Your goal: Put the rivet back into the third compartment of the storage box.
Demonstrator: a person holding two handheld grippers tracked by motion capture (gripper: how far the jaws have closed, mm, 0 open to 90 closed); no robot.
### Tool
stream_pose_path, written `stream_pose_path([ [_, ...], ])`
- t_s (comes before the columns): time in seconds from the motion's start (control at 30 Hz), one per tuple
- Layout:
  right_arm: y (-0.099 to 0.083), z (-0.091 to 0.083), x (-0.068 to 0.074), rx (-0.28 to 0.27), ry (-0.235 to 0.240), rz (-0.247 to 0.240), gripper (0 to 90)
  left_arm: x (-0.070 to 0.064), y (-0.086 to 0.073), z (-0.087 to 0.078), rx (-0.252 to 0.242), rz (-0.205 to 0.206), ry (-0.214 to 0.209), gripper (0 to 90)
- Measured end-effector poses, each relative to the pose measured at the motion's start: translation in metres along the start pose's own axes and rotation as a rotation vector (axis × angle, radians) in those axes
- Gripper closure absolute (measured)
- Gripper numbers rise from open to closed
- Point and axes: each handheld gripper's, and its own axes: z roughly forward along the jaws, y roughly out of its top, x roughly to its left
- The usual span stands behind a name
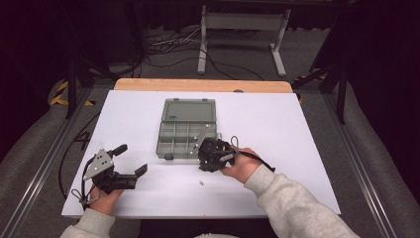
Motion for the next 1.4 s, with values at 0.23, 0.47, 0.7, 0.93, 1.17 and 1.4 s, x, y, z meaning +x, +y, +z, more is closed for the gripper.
stream_pose_path([
  [0.23, 0.013, -0.015, -0.012, -0.028, -0.021, 0.002, 82.0, 0.0, 0.0, 0.0, -0.001, -0.002, -0.001, 0.2],
  [0.47, 0.026, -0.026, -0.021, -0.044, -0.052, 0.002, 82.0, 0.001, 0.0, -0.001, 0.0, -0.003, -0.002, 0.2],
  [0.7, 0.038, -0.033, -0.032, -0.05, -0.071, 0.01, 82.0, 0.001, 0.0, -0.001, -0.006, -0.004, -0.001, 0.2],
  [0.93, 0.047, -0.038, -0.045, -0.054, -0.092, 0.021, 82.0, 0.001, 0.0, -0.001, -0.004, -0.003, -0.001, 0.2],
  [1.17, 0.054, -0.041, -0.06, -0.066, -0.113, 0.044, 82.0, 0.001, 0.0, -0.001, -0.009, -0.006, 0.001, 0.2],
  [1.4, 0.06, -0.041, -0.075, -0.074, -0.127, 0.071, 82.0, 0.001, 0.0, -0.001, -0.008, -0.005, 0.0, 0.2],
])
